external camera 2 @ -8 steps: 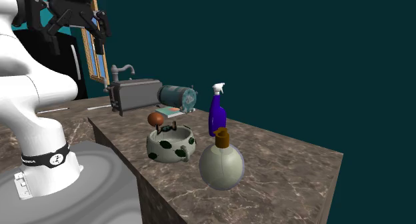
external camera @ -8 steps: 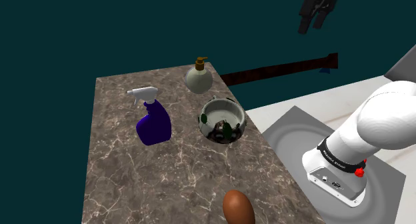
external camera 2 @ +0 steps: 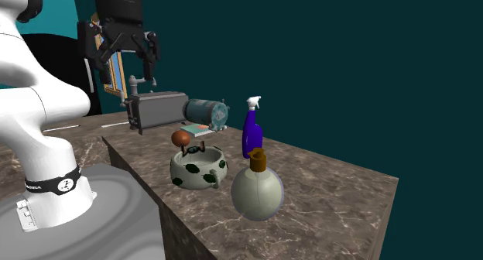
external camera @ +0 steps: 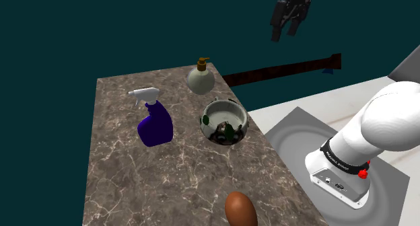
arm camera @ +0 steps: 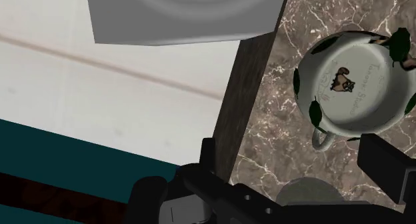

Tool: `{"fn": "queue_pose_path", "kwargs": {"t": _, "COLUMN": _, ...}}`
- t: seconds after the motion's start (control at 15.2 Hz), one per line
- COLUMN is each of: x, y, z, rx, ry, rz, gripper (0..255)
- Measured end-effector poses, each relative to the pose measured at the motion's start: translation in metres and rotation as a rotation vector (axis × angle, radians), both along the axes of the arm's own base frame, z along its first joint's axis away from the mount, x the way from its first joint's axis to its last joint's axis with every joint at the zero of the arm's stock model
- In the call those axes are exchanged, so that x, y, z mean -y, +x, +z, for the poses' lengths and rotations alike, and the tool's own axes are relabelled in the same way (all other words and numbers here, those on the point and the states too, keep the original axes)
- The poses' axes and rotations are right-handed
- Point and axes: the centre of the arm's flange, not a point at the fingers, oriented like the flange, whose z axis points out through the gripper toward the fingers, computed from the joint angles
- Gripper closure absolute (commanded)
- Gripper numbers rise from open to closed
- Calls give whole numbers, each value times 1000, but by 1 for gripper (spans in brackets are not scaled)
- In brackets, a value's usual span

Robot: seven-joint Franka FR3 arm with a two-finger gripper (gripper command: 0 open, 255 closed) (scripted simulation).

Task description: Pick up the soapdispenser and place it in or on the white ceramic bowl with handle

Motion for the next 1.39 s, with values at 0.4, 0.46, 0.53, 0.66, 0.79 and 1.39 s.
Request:
{"fn": "queue_pose_path", "kwargs": {"t": 0.4, "x": -33, "y": 59, "z": -36, "rx": 18, "ry": -11, "rz": 1, "gripper": 0}}
{"fn": "queue_pose_path", "kwargs": {"t": 0.46, "x": -39, "y": 72, "z": -44, "rx": 21, "ry": -13, "rz": 1, "gripper": 0}}
{"fn": "queue_pose_path", "kwargs": {"t": 0.53, "x": -42, "y": 83, "z": -48, "rx": 24, "ry": -15, "rz": 1, "gripper": 0}}
{"fn": "queue_pose_path", "kwargs": {"t": 0.66, "x": -50, "y": 104, "z": -62, "rx": 30, "ry": -19, "rz": 2, "gripper": 0}}
{"fn": "queue_pose_path", "kwargs": {"t": 0.79, "x": -63, "y": 125, "z": -72, "rx": 37, "ry": -23, "rz": 2, "gripper": 0}}
{"fn": "queue_pose_path", "kwargs": {"t": 1.39, "x": -109, "y": 216, "z": -122, "rx": 64, "ry": -39, "rz": 3, "gripper": 0}}
